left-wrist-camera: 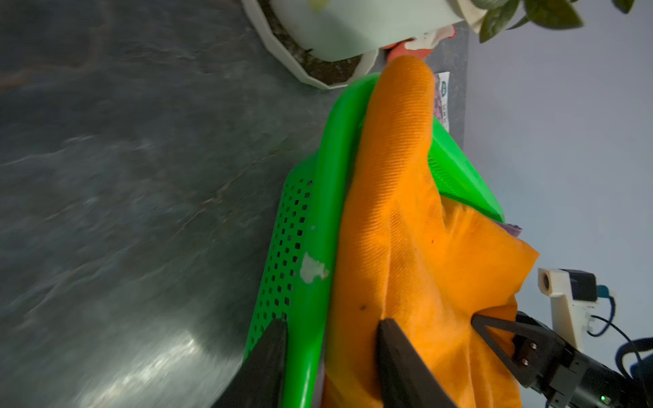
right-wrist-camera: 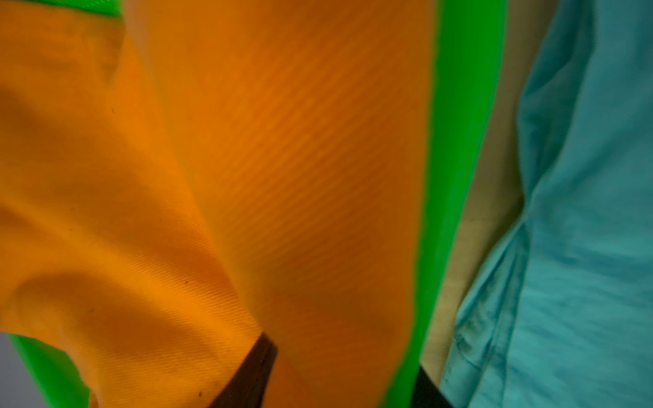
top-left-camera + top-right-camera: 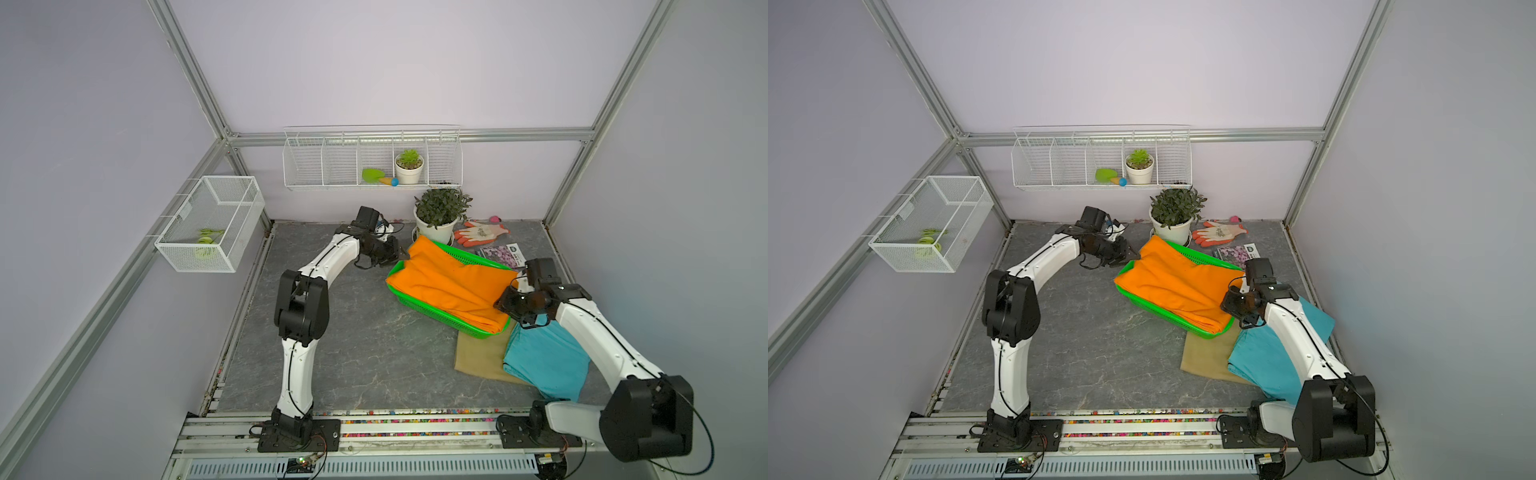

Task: Put the folded long pants in the basket
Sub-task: Move the basket to the center of the board, then move the long pant to the center of the board.

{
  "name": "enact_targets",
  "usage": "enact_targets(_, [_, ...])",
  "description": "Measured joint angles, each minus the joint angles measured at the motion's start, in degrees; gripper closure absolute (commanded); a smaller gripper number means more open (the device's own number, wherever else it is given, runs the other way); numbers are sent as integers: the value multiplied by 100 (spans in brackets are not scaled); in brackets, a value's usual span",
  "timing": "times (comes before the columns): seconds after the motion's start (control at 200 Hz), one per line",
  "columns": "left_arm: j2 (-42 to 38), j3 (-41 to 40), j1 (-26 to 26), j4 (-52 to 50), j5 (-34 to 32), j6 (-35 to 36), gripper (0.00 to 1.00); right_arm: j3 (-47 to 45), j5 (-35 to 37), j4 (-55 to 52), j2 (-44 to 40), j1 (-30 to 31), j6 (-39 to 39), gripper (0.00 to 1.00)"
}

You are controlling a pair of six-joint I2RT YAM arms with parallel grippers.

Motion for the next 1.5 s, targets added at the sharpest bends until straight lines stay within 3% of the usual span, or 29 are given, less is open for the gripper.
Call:
enact_targets(0.2, [-1862, -2382, 925, 195, -562, -109, 51, 426, 369, 160, 761, 1582, 415, 57])
enact_targets(0.375, [-2549, -3633, 2026, 96, -909, -149, 42, 1032, 627, 568, 1987, 2767, 682, 55])
enact_targets(0.47, [-2796, -3825, 2494, 39, -999, -151, 26, 1646, 754, 575, 2618, 3141, 691, 44])
enact_targets(0.585, [-3001, -3812, 2750, -140, -1370, -44, 16, 2262, 726, 695, 3128, 3375, 601, 29])
enact_targets(0.705, [-3034, -3663, 2806, -474, -1591, 24, 12, 2710, 706, 570, 3375, 3423, 278, 18])
enact_targets(0.85, [-3082, -3346, 2767, -839, -1705, 35, 7, 2865, 667, 402, 3239, 3373, -175, 14])
enact_targets(1.025, [-3593, -3191, 2632, -994, -1827, -68, 7, 2420, 181, 476, 2197, 2787, -466, 13])
enact_targets(1.2, [-3974, -3215, 2632, -1023, -1617, -74, 11, 2103, 243, 205, 1318, 2013, -713, 21])
enact_targets(1.375, [-4680, -3547, 2500, -962, -861, 9, 14, 1237, 828, -496, 975, 1926, -748, 32])
enact_targets(1.5, [-5080, -3637, 2192, -968, -240, 76, 15, 173, 975, -686, 852, 1926, -610, 34])
